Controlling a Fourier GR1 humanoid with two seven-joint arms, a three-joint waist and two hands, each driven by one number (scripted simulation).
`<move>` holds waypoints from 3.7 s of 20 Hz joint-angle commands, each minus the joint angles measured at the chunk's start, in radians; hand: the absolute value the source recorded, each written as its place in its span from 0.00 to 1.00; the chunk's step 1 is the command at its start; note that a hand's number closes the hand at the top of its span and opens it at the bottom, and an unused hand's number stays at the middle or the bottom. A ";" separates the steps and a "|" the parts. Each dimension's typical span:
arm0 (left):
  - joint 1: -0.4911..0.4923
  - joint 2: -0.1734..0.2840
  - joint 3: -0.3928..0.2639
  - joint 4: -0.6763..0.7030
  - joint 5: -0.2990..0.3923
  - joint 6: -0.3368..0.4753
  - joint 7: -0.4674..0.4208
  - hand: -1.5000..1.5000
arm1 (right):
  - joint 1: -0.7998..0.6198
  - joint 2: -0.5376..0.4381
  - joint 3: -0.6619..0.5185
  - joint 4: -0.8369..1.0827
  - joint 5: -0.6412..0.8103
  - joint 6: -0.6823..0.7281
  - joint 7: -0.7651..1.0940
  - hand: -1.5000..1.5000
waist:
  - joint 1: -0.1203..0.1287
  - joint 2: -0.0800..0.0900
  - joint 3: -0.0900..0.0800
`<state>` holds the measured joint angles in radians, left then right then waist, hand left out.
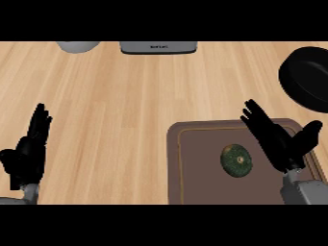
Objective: Pick the squash from the tray and place it in the pot
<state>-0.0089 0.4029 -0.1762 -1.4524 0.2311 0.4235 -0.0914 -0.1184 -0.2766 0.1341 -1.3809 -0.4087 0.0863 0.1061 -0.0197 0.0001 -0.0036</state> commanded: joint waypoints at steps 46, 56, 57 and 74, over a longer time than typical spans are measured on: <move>-0.216 -0.073 0.157 -0.144 0.042 -0.214 0.129 0.50 | 0.044 -0.365 0.055 -0.412 0.985 0.442 -0.391 0.00 | 0.022 -0.001 0.004; -0.261 -0.130 0.193 -0.066 -0.012 -0.248 0.107 0.50 | 0.118 -0.234 0.081 -0.452 1.129 0.376 -0.449 0.00 | 0.016 -0.001 0.004; -0.320 -0.117 0.208 -0.053 -0.020 -0.238 0.142 0.50 | 0.101 -0.245 0.061 -0.434 1.139 0.374 -0.465 0.00 | 0.016 -0.001 0.004; -0.244 -0.177 0.241 -0.127 -0.075 -0.277 0.157 0.50 | -0.014 -0.071 0.092 -0.127 1.357 0.289 -0.504 0.00 | 0.021 0.000 0.004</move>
<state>-0.2524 0.2373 0.0562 -1.5610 0.1775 0.1418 0.0502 -0.1263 -0.3636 0.2409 -1.5754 0.9261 0.3902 -0.3511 0.0017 -0.0019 -0.0028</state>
